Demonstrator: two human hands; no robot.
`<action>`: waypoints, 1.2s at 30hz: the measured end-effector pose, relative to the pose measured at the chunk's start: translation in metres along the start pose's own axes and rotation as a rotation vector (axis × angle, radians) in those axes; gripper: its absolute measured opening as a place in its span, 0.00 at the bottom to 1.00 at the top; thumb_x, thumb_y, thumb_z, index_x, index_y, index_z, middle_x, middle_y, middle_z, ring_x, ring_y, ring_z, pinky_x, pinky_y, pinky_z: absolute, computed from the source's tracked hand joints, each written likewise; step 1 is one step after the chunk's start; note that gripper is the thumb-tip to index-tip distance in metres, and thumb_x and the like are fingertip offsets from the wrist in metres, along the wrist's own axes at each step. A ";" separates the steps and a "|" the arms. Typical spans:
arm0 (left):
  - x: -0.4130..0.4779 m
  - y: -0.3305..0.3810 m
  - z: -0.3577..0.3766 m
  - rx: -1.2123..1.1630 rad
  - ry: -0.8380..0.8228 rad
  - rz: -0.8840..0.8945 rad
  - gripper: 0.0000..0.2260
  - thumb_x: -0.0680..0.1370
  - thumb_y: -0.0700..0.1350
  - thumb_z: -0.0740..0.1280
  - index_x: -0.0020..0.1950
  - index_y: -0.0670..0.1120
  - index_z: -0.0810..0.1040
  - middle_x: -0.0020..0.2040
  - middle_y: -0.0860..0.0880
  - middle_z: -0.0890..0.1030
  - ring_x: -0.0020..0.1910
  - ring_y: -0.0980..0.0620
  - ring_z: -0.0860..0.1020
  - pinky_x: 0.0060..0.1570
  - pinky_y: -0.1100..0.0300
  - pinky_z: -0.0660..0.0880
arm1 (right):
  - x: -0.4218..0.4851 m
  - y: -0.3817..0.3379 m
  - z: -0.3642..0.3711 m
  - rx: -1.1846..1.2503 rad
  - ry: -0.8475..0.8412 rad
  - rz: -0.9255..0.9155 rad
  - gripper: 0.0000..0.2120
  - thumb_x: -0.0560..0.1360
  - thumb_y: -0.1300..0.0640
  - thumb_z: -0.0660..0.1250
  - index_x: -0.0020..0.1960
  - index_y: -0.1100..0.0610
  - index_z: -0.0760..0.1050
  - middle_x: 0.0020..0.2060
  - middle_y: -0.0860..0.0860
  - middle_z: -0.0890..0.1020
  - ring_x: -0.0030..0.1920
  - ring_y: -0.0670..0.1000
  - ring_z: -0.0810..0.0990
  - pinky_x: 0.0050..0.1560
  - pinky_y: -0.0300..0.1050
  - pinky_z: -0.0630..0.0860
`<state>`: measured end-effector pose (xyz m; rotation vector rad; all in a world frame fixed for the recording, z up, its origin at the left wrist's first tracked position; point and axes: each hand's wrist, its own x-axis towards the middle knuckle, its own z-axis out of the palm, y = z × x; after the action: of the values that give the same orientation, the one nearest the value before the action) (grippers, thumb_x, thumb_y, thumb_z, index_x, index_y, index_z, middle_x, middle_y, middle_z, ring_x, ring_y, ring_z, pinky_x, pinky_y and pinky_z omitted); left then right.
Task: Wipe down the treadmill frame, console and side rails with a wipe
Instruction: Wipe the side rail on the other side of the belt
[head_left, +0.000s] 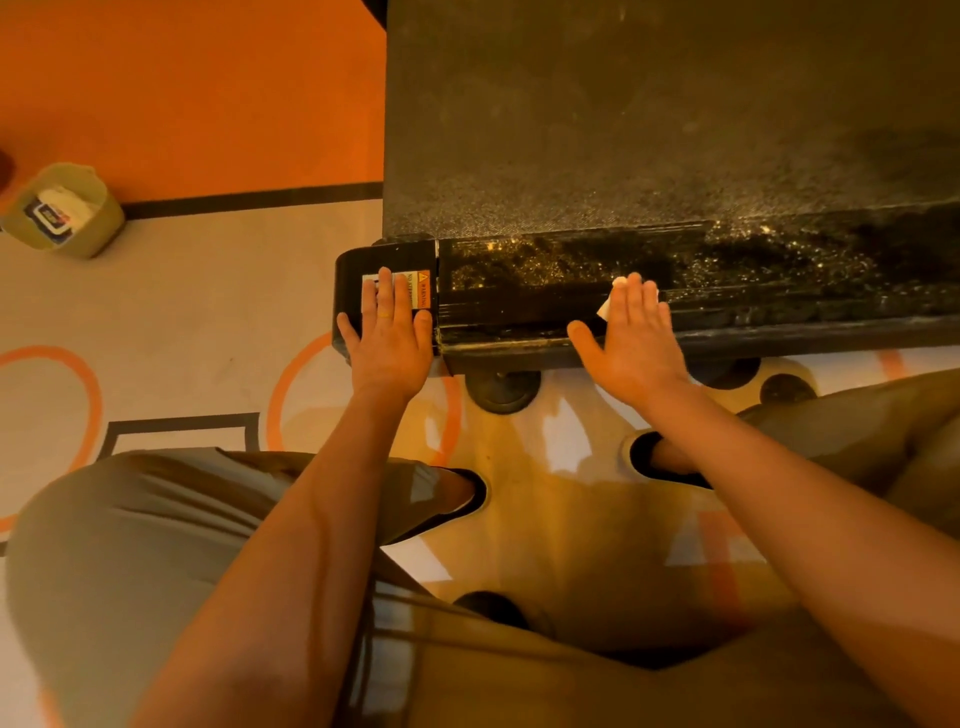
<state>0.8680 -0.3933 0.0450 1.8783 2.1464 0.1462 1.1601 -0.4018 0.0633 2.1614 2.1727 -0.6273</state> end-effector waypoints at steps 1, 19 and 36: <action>0.000 0.000 0.000 -0.001 0.003 0.000 0.27 0.86 0.55 0.45 0.83 0.48 0.45 0.83 0.49 0.45 0.81 0.47 0.41 0.76 0.36 0.41 | -0.001 -0.009 0.003 0.032 0.009 -0.029 0.41 0.81 0.35 0.48 0.81 0.62 0.41 0.80 0.59 0.42 0.80 0.57 0.39 0.78 0.52 0.38; 0.001 -0.002 0.000 -0.001 -0.011 -0.007 0.26 0.86 0.54 0.45 0.83 0.48 0.45 0.83 0.49 0.43 0.81 0.48 0.40 0.76 0.36 0.40 | 0.021 -0.138 0.019 0.000 -0.142 -0.334 0.31 0.83 0.39 0.37 0.82 0.52 0.43 0.81 0.49 0.44 0.80 0.49 0.39 0.79 0.54 0.37; 0.001 0.003 -0.004 -0.016 -0.021 -0.026 0.26 0.86 0.54 0.47 0.83 0.48 0.46 0.83 0.49 0.45 0.81 0.48 0.41 0.76 0.35 0.41 | 0.018 -0.084 0.006 -0.087 -0.068 -0.369 0.30 0.85 0.46 0.48 0.81 0.59 0.47 0.81 0.56 0.50 0.81 0.55 0.46 0.79 0.50 0.46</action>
<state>0.8695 -0.3913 0.0494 1.8346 2.1489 0.1373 1.0767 -0.3835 0.0756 1.6829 2.5294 -0.5930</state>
